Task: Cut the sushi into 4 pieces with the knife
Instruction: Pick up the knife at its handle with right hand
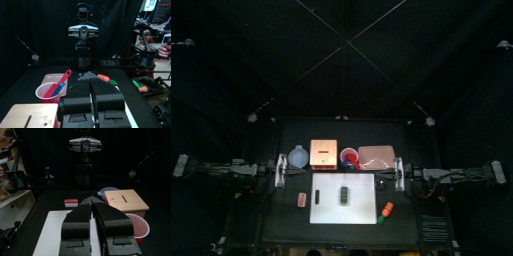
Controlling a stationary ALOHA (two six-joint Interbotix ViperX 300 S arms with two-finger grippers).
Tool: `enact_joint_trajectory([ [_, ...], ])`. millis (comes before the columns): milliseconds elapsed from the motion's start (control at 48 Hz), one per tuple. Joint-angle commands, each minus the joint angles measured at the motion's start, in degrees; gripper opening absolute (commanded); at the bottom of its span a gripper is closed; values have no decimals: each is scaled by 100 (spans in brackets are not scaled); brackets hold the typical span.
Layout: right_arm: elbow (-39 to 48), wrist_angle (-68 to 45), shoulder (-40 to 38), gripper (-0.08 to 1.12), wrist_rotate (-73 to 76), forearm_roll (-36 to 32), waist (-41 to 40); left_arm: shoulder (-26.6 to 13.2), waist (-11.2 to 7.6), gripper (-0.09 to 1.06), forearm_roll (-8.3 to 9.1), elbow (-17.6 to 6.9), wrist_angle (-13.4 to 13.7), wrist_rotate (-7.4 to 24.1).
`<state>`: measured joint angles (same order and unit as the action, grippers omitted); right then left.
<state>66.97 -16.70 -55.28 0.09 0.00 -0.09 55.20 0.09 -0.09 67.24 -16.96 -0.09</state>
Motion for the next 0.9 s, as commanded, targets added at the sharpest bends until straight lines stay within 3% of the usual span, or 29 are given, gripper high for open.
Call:
enact_joint_trajectory([
  [21,-123,-44,123,-1,88,79,-176,-281,0,-7,-211,-18,-352,-9],
  [208,-721,158,747,6,167,413,-255,-703,-79,-2,-246,-18,-853,18],
  [312,-1318,817,1318,7,176,431,-255,-905,-79,-2,-255,-35,-993,18],
  [604,-2927,3384,2654,11,185,554,-308,-1107,-79,-2,-255,-18,-1055,9],
  [729,-3252,3911,2962,29,185,492,-308,-1107,-79,-2,-264,-9,-1055,9],
  [896,-3489,4342,3217,68,185,466,-299,-1107,-79,-2,-264,0,-1055,9],
])
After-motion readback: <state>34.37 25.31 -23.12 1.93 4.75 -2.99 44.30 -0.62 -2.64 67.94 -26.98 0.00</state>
